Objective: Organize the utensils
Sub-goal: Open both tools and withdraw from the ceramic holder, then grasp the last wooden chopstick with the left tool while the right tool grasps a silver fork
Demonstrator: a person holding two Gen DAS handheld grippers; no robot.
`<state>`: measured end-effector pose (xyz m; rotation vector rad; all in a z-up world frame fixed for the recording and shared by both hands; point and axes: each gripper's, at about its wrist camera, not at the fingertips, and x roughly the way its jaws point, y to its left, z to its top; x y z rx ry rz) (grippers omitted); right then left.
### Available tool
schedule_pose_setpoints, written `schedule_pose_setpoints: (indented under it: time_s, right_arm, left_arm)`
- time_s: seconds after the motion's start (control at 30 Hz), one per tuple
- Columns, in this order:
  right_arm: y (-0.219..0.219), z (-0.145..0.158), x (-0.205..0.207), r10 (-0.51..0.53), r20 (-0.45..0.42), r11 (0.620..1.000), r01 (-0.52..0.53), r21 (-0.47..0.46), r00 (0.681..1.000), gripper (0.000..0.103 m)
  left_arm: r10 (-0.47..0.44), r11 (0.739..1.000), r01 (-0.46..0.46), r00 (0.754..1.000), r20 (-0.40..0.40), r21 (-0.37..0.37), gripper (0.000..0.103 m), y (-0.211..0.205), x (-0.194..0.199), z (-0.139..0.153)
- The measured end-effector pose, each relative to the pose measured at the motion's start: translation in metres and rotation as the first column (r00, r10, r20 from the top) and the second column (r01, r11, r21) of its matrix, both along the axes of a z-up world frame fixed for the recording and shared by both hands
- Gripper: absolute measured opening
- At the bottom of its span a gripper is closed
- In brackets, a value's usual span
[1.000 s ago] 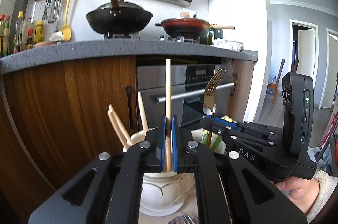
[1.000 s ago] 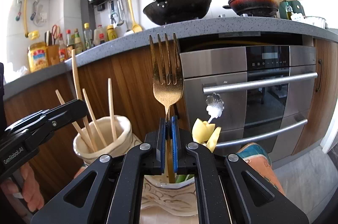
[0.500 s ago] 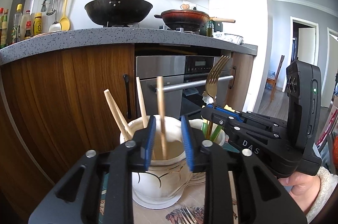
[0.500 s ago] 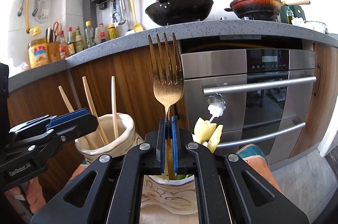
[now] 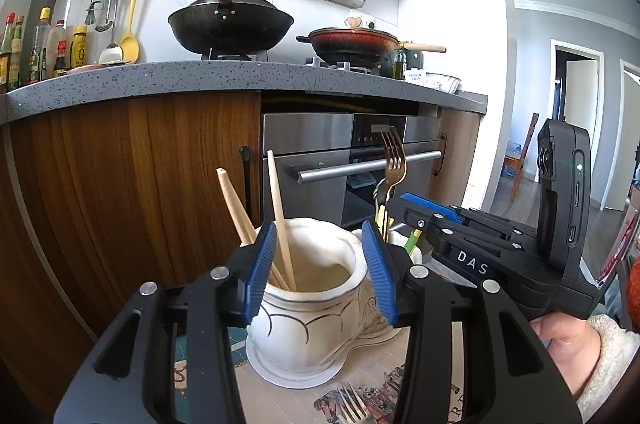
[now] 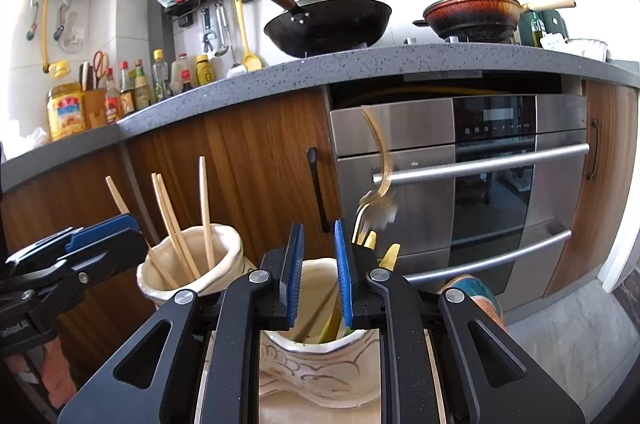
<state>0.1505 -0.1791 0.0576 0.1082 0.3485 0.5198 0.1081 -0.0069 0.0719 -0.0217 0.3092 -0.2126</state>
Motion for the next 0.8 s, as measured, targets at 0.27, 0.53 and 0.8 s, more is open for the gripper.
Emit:
schedule_pose_setpoints:
  time_s: [0.27,0.53,0.8]
  right_arm:
    - [-0.012,0.007,-0.024,-0.009,0.015,0.999,0.009,0.033,1.000,0.043]
    - [-0.016,0.003,-0.058,0.014,0.022,1.000,-0.015,0.008,1.000,0.077]
    - [-0.022,-0.027,-0.082,0.013,-0.046,0.998,-0.016,-0.062,0.999,0.091]
  left_arm:
    - [0.023,1.000,-0.023,0.999,0.022,-0.011,0.062,0.008,-0.021,-0.001]
    - [0.079,0.997,-0.079,0.996,-0.035,0.002,0.081,0.022,-0.040,-0.022]
    - [0.096,0.995,-0.095,0.988,-0.120,0.015,0.091,0.026,-0.052,-0.044]
